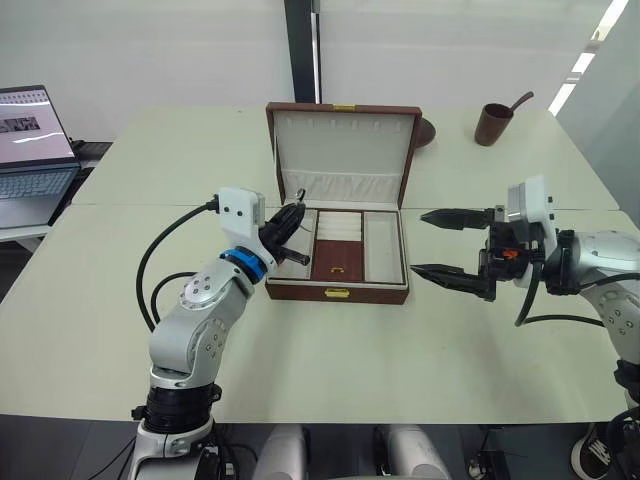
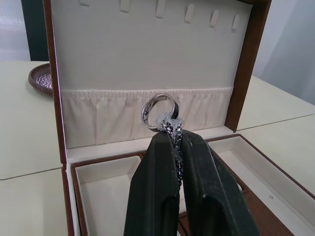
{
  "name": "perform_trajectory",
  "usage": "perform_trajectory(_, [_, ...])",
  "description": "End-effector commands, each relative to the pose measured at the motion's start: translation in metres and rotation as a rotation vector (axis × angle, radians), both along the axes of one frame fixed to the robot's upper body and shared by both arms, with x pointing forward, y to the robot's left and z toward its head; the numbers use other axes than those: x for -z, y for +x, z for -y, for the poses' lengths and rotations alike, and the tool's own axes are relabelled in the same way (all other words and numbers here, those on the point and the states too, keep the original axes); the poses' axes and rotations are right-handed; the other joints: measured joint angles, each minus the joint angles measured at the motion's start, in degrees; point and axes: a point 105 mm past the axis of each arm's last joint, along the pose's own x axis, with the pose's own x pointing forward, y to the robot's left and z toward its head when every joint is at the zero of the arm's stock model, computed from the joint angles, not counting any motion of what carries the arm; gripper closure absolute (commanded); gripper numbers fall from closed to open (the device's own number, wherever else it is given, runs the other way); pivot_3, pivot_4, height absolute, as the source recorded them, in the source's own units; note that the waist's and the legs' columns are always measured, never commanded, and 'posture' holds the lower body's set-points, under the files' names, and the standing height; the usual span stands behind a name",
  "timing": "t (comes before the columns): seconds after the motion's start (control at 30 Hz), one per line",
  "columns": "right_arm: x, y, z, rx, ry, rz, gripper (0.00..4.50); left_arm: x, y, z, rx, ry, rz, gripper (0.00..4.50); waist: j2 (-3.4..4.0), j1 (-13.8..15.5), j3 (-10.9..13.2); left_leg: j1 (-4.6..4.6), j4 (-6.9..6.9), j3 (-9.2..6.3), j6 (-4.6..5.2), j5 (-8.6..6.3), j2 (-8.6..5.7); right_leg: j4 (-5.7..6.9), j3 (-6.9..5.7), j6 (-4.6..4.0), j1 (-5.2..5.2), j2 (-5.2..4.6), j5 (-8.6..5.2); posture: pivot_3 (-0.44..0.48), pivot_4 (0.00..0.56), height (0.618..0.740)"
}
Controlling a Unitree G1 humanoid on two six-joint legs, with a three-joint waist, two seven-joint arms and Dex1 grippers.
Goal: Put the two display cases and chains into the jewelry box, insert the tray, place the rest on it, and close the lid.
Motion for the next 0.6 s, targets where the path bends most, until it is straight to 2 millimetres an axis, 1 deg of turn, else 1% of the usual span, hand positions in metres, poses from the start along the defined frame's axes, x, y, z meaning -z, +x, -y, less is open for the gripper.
perform_trajectory(0.03, [-0.012, -0.006, 0.003, 0.012, -0.001, 0.051, 0.0, 0.005, 0.0, 0.0, -0.012, 0.001, 0.004, 4.47, 0.0, 0.0, 0.0, 0.0, 0.0, 0.0, 0.0, 0.0, 0.0, 0.0, 0.0, 0.0, 0.0, 0.0, 0.0, 0.0, 0.15, 0.74])
perform_trajectory(0.1, [-0.013, -0.006, 0.003, 0.016, 0.002, 0.052, 0.0, 0.012, 0.001, 0.0, -0.006, 0.009, -0.013, 4.47, 0.0, 0.0, 0.0, 0.0, 0.0, 0.0, 0.0, 0.0, 0.0, 0.0, -0.01, 0.0, 0.0, 0.0, 0.0, 0.0, 0.15, 0.74])
perform_trajectory(0.37, [-0.012, -0.01, 0.006, 0.031, 0.002, 0.04, 0.0, 0.026, 0.009, -0.002, -0.03, 0.014, -0.052, 4.47, -0.01, 0.1, 0.0, -0.03, 0.0, 0.0, 0.0, 0.0, -0.02, -0.02, -0.02, 0.01, -0.01, -0.01, 0.0, 0.0, 0.15, 0.74])
perform_trajectory(0.6, [-0.009, -0.009, 0.011, 0.058, 0.014, 0.03, 0.0, 0.029, 0.014, -0.002, -0.036, 0.019, -0.055, 4.47, -0.02, 0.1, 0.0, -0.04, 0.0, -0.01, 0.0, 0.0, -0.02, -0.02, -0.02, 0.01, -0.01, 0.0, 0.0, 0.0, 0.15, 0.74])
